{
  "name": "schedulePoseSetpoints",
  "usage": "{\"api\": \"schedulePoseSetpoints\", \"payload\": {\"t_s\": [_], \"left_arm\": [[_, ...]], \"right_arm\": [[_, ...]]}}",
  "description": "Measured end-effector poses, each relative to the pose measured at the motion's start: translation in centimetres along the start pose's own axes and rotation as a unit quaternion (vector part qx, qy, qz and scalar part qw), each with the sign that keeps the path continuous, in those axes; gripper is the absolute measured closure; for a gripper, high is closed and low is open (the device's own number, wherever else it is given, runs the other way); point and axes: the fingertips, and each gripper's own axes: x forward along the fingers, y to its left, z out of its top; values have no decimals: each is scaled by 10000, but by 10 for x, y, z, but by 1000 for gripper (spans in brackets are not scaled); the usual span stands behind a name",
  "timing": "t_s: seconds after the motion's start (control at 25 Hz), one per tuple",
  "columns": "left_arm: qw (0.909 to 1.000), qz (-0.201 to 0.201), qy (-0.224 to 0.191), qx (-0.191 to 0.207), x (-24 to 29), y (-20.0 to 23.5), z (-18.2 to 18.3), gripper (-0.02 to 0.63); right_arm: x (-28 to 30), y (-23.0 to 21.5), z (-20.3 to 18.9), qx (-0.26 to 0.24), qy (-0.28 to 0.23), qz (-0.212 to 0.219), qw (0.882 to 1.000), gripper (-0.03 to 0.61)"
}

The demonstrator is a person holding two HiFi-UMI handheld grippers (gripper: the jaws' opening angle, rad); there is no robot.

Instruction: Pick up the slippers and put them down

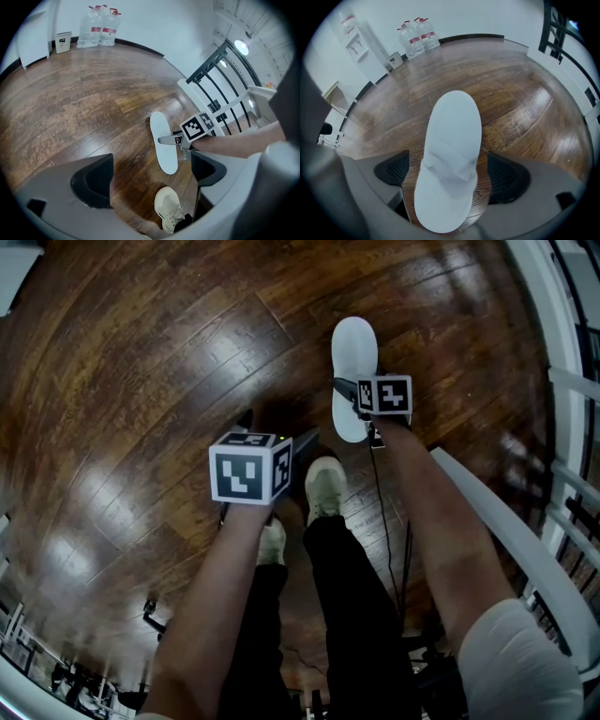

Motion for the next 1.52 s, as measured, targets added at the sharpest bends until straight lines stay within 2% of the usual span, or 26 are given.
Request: {"api": "schedulePoseSetpoints", "payload": {"t_s": [0.24, 0.44, 0.68, 0.84, 0.92, 1.08, 1.28, 1.4, 1.52], "left_arm": [[10000, -20, -8, 86, -31, -18, 10, 95], [9998, 180, -84, 82, -108, -34, 27, 95], [9972, 261, 89, 698, -239, -91, 33, 95], [9908, 215, -7, 1337, -332, -140, 60, 95], [9879, 152, -34, 1545, -377, -168, 58, 95], [9829, 10, -79, 1838, -466, -230, 29, 95], [9618, -320, -88, 2716, -546, -308, 19, 96], [9543, -526, 32, 2940, -582, -355, -5, 95], [9462, -759, -61, 3146, -605, -401, -23, 97]], "right_arm": [[-48, 8, 9, -33, -43, -63, 10000, 41], [-138, 35, 6, -223, -81, 8, 9997, 44], [-294, 86, -17, -316, -57, 96, 9994, 47], [-412, 116, -7, -255, -368, 92, 9990, 52], [-475, 130, -13, -179, -500, 72, 9986, 52], [-614, 159, -47, 16, -862, 21, 9963, 52], [-773, 184, -86, 536, -1600, -291, 9852, 52], [-846, 191, -134, 771, -1668, -440, 9820, 52], [-902, 188, -185, 1121, -1813, -612, 9751, 52]]}}
